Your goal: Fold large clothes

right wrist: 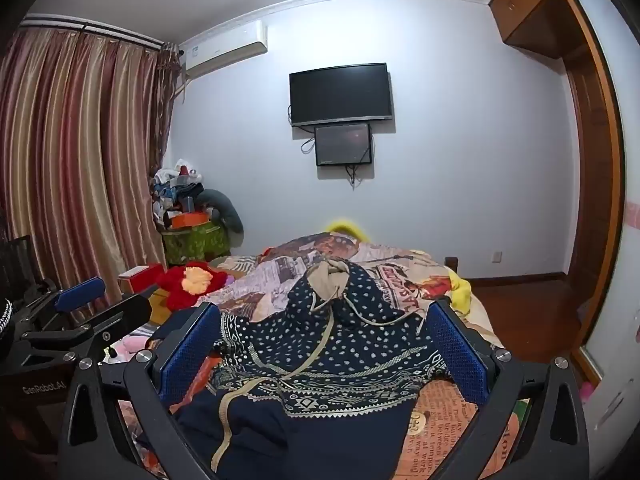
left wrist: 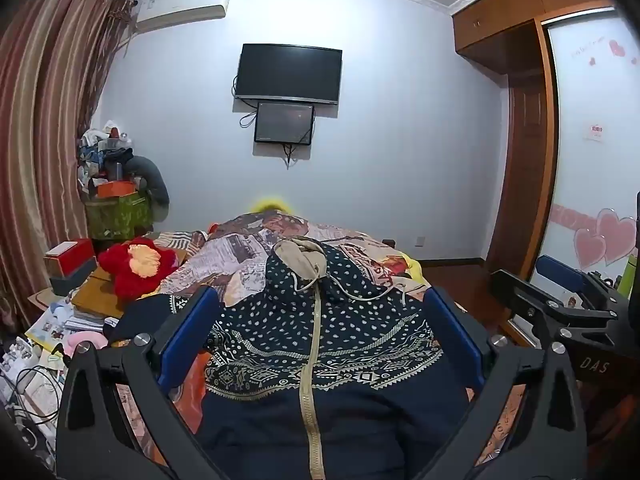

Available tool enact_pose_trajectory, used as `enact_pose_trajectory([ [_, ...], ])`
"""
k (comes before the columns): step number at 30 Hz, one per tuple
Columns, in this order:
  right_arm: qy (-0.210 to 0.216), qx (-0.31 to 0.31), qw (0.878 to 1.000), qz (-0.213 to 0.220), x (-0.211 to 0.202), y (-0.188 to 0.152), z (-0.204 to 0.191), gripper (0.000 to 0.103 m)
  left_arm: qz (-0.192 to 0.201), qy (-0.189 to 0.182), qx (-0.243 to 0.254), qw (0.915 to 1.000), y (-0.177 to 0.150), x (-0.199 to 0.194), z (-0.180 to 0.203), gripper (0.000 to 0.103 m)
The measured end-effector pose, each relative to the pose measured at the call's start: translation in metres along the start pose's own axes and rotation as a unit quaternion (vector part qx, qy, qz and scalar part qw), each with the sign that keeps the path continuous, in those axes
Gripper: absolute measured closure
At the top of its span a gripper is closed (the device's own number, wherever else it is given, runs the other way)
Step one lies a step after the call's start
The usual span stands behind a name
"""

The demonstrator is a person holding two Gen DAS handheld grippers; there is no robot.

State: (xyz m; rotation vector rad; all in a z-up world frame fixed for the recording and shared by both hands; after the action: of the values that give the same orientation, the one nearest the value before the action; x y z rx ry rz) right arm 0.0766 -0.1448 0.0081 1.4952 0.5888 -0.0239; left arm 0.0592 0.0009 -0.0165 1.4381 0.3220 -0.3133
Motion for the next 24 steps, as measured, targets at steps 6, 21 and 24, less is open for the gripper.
enact_pose_trajectory([
  [6, -0.002, -0.001, 1.0, -0.004, 0.004, -0.002, -0.001, 0.0, 0.002, 0.011, 0.003, 0.9999, 0.002, 0.002, -0.004, 0.0],
  [21, -0.001, 0.001, 1.0, -0.012, 0.008, -0.005, -0.001, 0.0, 0.004, 0.01, 0.003, 0.9999, -0.006, 0.007, -0.004, 0.0],
  [24, -0.001, 0.002, 1.0, -0.012, 0.008, -0.004, -0.001, 0.0, 0.004, 0.009, 0.002, 0.9999, -0.006, 0.007, -0.005, 0.0],
])
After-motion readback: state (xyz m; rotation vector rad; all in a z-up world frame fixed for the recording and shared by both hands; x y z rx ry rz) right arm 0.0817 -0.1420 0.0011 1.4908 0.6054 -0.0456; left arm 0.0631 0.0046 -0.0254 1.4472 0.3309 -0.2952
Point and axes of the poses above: each gripper's, at about its wrist camera, not at the fingertips, and x roughly the way its jaws point, z to its right, y to its top, the point moved 6 cm from there along x, roughly the way its jaws point, and after that the axes turned 8 degrees about -z, right-handed, at the moved point
